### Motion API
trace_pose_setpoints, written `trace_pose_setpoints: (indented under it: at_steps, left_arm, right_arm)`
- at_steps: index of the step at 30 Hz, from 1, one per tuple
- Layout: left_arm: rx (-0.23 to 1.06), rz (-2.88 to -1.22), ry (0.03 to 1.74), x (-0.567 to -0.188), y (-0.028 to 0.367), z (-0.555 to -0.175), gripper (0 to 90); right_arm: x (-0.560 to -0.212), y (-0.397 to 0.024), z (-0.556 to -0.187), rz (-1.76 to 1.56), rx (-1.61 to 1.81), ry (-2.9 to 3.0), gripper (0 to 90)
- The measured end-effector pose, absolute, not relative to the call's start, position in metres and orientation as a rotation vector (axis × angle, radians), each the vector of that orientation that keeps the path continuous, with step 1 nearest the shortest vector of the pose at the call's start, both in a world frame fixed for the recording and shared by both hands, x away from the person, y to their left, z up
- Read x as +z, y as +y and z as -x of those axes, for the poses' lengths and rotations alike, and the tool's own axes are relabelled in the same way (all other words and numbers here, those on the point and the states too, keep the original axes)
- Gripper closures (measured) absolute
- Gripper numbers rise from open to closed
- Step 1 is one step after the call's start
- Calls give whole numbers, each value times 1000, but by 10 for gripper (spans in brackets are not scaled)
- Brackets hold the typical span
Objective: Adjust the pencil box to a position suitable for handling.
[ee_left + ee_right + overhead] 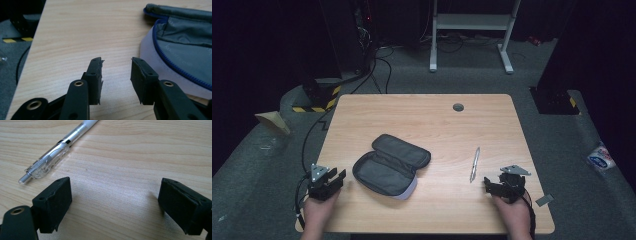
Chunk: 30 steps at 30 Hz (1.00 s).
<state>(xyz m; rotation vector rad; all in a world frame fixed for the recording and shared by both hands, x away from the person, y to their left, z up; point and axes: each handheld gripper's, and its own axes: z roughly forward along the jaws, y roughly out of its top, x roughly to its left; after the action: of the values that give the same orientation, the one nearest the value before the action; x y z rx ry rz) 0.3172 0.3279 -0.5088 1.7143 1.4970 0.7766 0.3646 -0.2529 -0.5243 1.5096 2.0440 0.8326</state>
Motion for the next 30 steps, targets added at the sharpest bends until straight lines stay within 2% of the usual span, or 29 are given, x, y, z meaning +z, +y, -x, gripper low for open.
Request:
trace_pose_setpoints:
  at_steps: [6, 17, 24, 30]
  left_arm:
    - [829, -1694, 1462, -501, 323, -315, 648]
    - [847, -1671, 1401, -490, 315, -317, 726]
    - [809, -1702, 1346, -488, 304, -321, 717]
    - [757, -1719, 1327, -491, 296, -328, 632]
  right_arm:
    - [-524, -253, -364, -1509, 833, 2042, 119]
    - [-524, -253, -364, -1510, 837, 2040, 133]
    - [-524, -253, -363, -1508, 835, 2038, 140]
    - [-524, -253, -363, -1507, 839, 2036, 149]
